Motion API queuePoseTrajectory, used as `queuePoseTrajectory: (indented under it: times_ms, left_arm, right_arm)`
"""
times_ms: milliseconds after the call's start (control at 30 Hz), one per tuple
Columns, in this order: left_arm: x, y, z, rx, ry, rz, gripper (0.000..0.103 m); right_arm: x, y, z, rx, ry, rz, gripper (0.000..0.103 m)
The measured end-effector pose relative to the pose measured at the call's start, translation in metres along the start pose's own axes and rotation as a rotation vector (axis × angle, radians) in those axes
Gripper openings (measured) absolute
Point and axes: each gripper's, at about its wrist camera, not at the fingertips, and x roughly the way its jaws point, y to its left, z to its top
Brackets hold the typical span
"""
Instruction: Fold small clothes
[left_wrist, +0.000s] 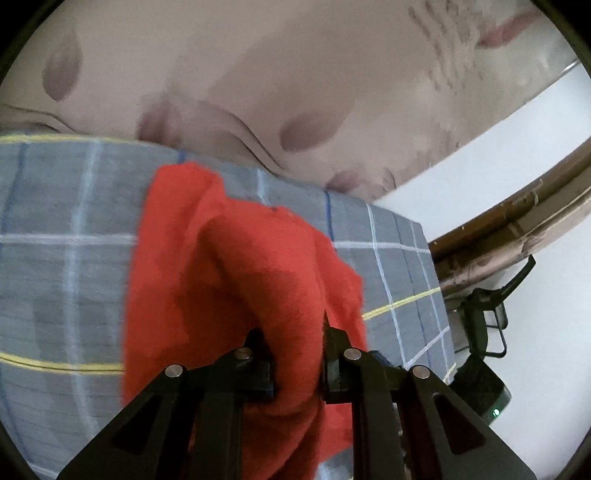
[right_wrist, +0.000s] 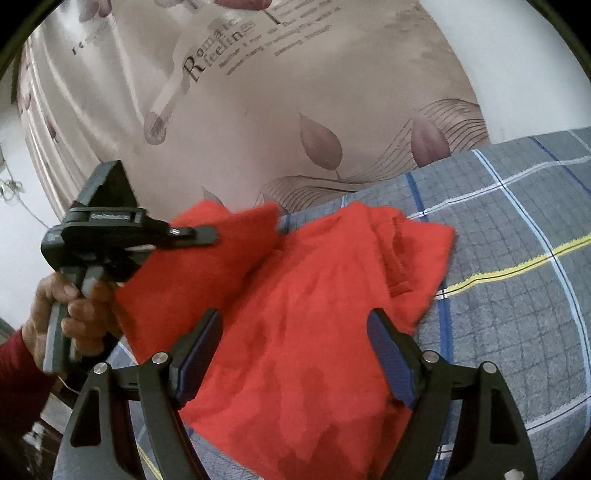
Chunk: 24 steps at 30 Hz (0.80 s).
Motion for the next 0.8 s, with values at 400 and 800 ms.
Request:
queuePoseTrajectory:
  times_ms: [400,800]
  left_arm:
    - [0.066,-0.032,-0.011,-0.072,0.093,-0.137,0.034]
    - [-0.030,-0.032,-0.030,0.049,-0.159,-0.400,0.081]
  right_arm:
    - [-0.005,-0.002,0.000,0.015,-0.017,0.028,0.078]
    - [0.000,-0.003,0.001,0.018,0.058,0.153,0.078]
